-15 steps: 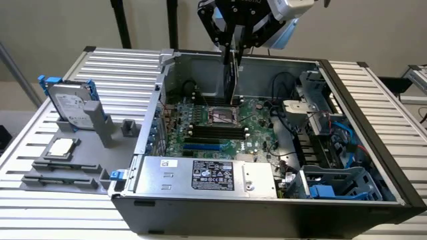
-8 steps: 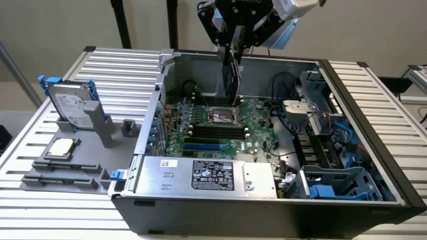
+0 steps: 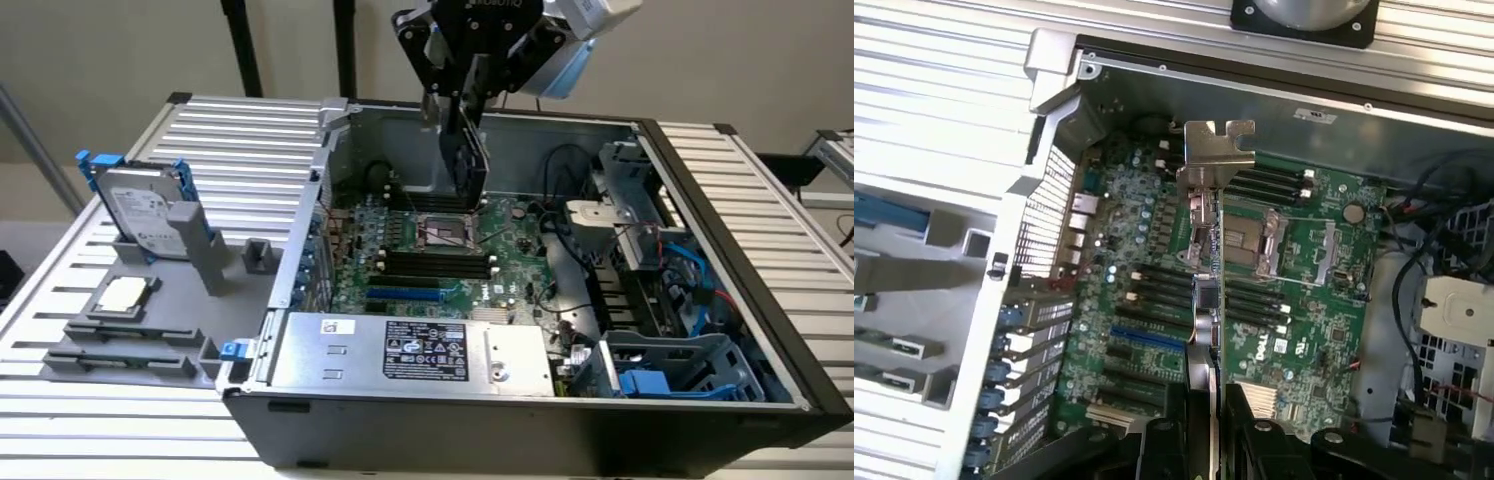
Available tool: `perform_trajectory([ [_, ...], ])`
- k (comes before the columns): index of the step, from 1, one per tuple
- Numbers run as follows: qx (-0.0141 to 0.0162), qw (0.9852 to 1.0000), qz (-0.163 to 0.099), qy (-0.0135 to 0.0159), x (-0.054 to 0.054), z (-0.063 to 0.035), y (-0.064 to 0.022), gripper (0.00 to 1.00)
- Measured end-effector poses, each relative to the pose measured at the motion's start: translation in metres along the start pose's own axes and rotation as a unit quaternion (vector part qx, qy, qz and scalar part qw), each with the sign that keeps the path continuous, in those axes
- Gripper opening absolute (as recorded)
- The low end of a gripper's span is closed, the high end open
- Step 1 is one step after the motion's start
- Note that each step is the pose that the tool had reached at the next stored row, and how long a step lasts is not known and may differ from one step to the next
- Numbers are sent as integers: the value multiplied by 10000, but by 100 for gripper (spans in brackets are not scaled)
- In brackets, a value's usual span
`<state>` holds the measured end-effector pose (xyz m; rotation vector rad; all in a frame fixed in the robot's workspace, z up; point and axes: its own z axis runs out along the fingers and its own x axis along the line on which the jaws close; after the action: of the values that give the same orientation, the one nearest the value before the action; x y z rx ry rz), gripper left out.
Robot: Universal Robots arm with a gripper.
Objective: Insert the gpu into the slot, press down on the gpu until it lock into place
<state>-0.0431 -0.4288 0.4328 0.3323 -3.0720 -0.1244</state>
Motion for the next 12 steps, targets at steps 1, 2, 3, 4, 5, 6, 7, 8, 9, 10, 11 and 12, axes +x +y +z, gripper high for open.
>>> perform_trajectory([
  [1,4,10000,-92,8,0,3,0,26],
  [2,8,9998,-182,15,0,6,-1,26],
  [3,12,9996,-274,22,0,9,-1,26],
  [4,15,9993,-364,29,0,13,-1,26],
  [5,19,9990,-456,37,-1,16,-1,26],
  [6,23,9985,-546,44,-1,20,-2,26],
  [7,26,9980,-634,51,-1,23,-2,26],
  [8,30,9974,-724,57,-1,27,-2,26],
  [9,35,9967,-813,63,-1,30,-3,26],
  [10,39,9959,-905,69,-1,34,-3,26],
  [11,44,9949,-1001,74,-2,39,-3,26],
  [12,48,9940,-1090,79,-2,44,-4,26],
])
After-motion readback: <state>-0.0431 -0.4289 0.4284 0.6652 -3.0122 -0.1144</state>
